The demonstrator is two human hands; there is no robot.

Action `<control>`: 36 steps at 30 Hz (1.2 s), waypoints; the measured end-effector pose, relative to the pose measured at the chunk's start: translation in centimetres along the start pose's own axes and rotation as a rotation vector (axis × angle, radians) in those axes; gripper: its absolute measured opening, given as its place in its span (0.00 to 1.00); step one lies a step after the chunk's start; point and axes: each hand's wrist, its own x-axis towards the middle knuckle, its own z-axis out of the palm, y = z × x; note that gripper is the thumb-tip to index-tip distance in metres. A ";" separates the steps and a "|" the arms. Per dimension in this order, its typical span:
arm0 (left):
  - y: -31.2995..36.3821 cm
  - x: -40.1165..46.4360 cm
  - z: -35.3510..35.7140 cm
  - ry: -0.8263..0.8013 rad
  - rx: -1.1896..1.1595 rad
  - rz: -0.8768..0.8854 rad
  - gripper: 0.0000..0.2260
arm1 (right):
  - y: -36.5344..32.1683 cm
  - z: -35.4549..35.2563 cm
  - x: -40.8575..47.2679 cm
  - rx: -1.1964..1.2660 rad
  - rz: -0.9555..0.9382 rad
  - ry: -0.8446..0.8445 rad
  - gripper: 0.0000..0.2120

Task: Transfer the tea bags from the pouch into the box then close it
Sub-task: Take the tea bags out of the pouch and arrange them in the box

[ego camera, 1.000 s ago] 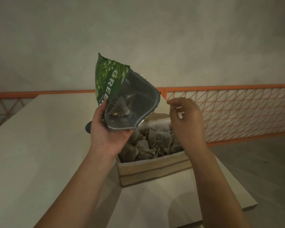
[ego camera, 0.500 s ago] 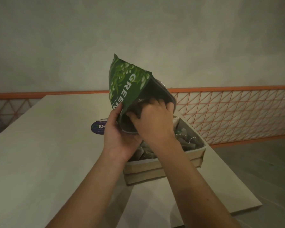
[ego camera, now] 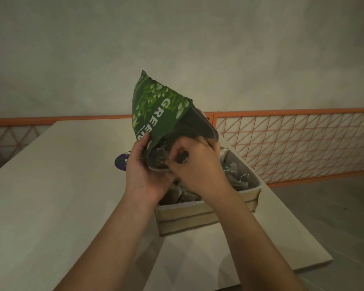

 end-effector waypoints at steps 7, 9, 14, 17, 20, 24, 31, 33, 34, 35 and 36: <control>0.5 0.2 -0.3 0.007 -0.044 0.035 0.20 | 1.8 -2.5 -0.7 0.413 0.029 0.223 0.23; 0.9 0.3 -0.6 -0.009 -0.074 0.051 0.21 | 2.8 -3.4 -0.5 0.426 0.086 0.287 0.21; 1.7 0.3 -0.9 -0.013 -0.097 0.081 0.21 | 5.9 -4.1 0.0 0.541 0.305 0.300 0.10; 1.9 0.1 -1.0 0.005 -0.093 0.090 0.21 | 6.7 -3.3 0.4 0.532 0.367 0.247 0.05; 2.0 0.0 -1.1 0.010 -0.097 0.092 0.20 | 6.5 -2.2 0.6 0.485 0.384 0.161 0.07; 2.1 0.0 -1.3 0.006 -0.091 0.090 0.21 | 6.9 -0.7 0.2 0.168 0.347 -0.062 0.07; 1.9 -0.2 -0.9 -0.023 -0.114 0.052 0.23 | 6.5 -0.6 -0.6 -0.038 0.151 -0.035 0.12; 1.9 -0.2 -0.8 -0.029 -0.114 0.043 0.24 | 6.4 -0.7 -0.8 -0.044 0.134 -0.182 0.14; 1.9 -0.2 -0.8 -0.030 -0.112 0.039 0.24 | 6.4 -0.8 -0.9 -0.078 0.154 -0.273 0.14; 1.9 -0.1 -0.8 -0.031 -0.109 0.035 0.25 | 6.5 -0.8 -1.0 -0.115 0.178 -0.338 0.13; 1.9 -0.1 -0.9 -0.029 -0.105 0.032 0.24 | 6.5 -0.8 -1.1 -0.128 0.192 -0.346 0.14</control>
